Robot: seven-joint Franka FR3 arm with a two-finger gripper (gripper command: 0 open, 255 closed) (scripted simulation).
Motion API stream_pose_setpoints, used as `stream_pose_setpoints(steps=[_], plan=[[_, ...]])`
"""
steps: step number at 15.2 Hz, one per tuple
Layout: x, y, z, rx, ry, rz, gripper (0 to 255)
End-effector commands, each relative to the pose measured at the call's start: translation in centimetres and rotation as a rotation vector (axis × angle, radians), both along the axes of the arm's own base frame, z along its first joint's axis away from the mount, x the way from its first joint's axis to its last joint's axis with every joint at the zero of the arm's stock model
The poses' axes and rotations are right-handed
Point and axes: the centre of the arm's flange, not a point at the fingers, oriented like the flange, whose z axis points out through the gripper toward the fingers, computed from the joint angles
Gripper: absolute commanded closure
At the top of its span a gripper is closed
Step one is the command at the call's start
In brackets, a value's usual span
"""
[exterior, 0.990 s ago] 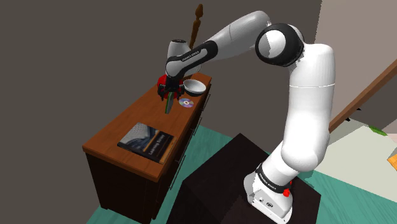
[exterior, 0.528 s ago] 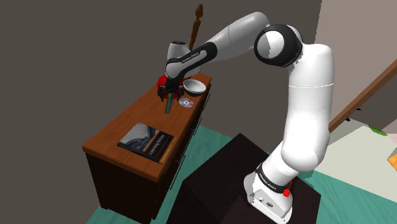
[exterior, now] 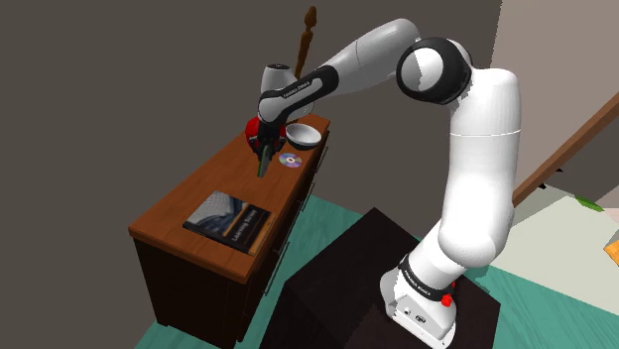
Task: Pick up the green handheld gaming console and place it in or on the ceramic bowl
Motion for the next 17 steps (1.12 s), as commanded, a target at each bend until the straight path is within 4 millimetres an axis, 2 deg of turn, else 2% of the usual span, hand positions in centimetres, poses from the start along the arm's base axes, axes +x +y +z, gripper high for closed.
stream_pose_setpoints(steps=[1, 3, 17], plan=[[0.0, 0.0, 0.0, 0.0, 0.0, 0.0, 255], [0.0, 0.0, 0.0, 0.0, 0.0, 0.0, 255], [0.0, 0.0, 7.4, 0.0, 0.0, 0.0, 255]])
